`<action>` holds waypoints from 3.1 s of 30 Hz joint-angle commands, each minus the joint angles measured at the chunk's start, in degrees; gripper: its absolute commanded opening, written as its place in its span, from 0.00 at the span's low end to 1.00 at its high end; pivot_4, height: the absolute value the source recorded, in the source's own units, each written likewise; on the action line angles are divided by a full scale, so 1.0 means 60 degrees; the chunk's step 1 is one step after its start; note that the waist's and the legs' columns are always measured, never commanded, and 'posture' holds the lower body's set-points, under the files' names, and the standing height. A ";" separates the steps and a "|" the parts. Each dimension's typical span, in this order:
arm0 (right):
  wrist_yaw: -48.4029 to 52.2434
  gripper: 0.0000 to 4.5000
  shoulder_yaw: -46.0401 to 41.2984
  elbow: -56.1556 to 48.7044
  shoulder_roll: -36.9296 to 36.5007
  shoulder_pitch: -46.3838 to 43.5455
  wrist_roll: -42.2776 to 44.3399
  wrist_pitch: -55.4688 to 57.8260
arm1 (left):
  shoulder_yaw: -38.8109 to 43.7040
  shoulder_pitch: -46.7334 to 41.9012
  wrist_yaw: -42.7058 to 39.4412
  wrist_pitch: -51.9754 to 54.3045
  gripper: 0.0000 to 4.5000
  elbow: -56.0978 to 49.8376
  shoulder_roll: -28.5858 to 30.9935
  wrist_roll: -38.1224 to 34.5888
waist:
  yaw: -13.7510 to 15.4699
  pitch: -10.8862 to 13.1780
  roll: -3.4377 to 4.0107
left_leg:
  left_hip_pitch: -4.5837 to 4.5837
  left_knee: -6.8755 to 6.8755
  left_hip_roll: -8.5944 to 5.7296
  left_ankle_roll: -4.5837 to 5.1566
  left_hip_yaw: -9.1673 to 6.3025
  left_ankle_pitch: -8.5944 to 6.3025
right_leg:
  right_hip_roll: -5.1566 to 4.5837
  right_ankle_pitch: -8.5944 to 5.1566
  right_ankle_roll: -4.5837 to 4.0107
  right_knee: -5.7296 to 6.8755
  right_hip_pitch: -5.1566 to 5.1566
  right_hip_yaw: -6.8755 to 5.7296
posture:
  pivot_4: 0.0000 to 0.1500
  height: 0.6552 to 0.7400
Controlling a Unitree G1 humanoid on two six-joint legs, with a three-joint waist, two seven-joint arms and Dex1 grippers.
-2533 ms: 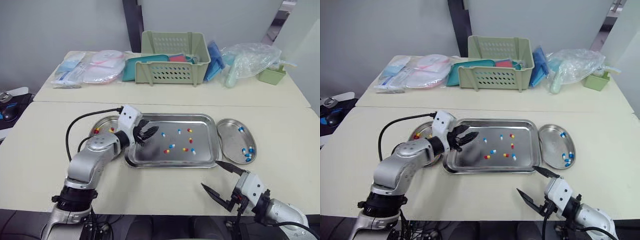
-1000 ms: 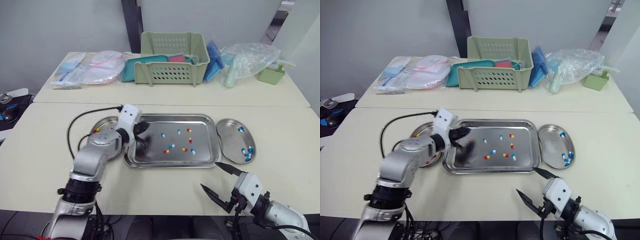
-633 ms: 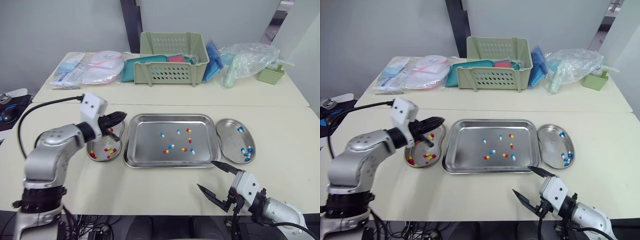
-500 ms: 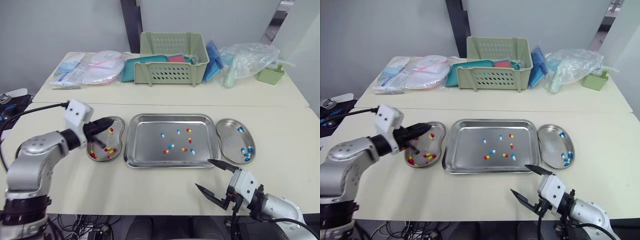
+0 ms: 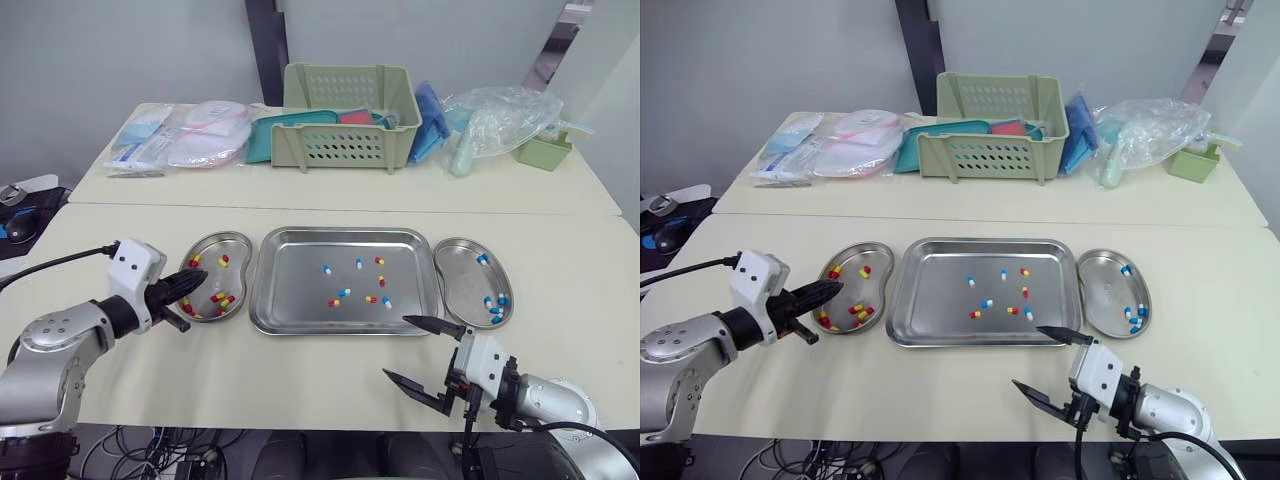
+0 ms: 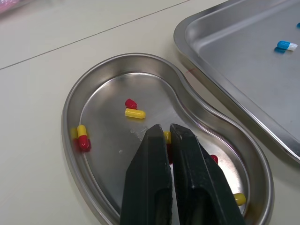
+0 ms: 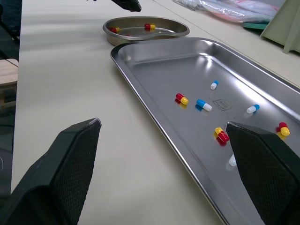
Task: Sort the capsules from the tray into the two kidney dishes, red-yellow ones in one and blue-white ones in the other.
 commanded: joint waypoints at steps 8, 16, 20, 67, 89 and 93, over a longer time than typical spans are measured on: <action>0.0103 1.00 0.0258 0.0027 0.0037 -0.0541 0.0212 0.0033 | 0.0389 -0.0045 0.0073 -0.0813 0.00 0.0414 0.0035 0.0085 | -0.0003 0.0000 0.0000 | 0.0001 0.0000 0.0000 0.0000 0.0000 0.0000 | 0.0000 0.0000 0.0000 0.0000 -0.0001 0.0000 | 1.00 1.00; 0.0068 1.00 0.0376 0.0066 -0.0001 -0.0692 0.0229 0.0041 | 0.0657 -0.0087 -0.0104 -0.1039 0.16 0.0475 0.0079 -0.0203 | -0.0004 0.0000 0.0000 | 0.0000 0.0000 0.0000 0.0000 -0.0001 0.0000 | 0.0000 0.0000 0.0000 0.0001 -0.0001 -0.0001 | 1.00 1.00; 0.0061 1.00 0.0377 0.0045 -0.0025 -0.0648 0.0234 0.0048 | 0.0749 -0.0107 -0.0039 -0.1210 0.47 0.0403 0.0089 -0.0245 | -0.0004 0.0000 -0.0001 | 0.0000 0.0000 0.0000 0.0000 -0.0001 0.0000 | 0.0000 0.0000 0.0000 0.0001 -0.0001 -0.0001 | 1.00 1.00; 0.2355 1.00 -0.6678 0.3777 -0.3317 0.0735 0.1868 0.0865 | 0.3965 0.4679 -0.0812 -0.3188 1.00 0.1758 -0.0532 -0.0392 | -0.0012 -0.0009 -0.0021 | 0.0012 -0.0010 0.0005 0.0004 0.0025 -0.0002 | -0.0001 -0.0001 -0.0002 -0.0006 0.0010 0.0012 | 1.00 1.00; 0.2806 1.00 -0.6345 0.4066 -0.3292 0.0450 0.1284 0.0340 | 0.3580 0.5208 -0.0767 -0.3279 1.00 0.0614 -0.0982 -0.0505 | -0.0007 -0.0009 -0.0019 | 0.0009 -0.0008 0.0004 0.0003 0.0029 -0.0003 | -0.0003 -0.0001 -0.0002 -0.0008 0.0011 0.0015 | 1.00 1.00; 0.3274 1.00 -0.6530 0.3538 -0.3376 0.0972 0.1338 0.0102 | 0.3488 0.5253 -0.0903 -0.3309 1.00 0.0446 -0.1032 -0.0472 | -0.0007 -0.0009 -0.0016 | 0.0009 -0.0009 0.0004 0.0003 0.0029 -0.0003 | -0.0003 -0.0001 -0.0002 -0.0008 0.0011 0.0013 | 1.00 1.00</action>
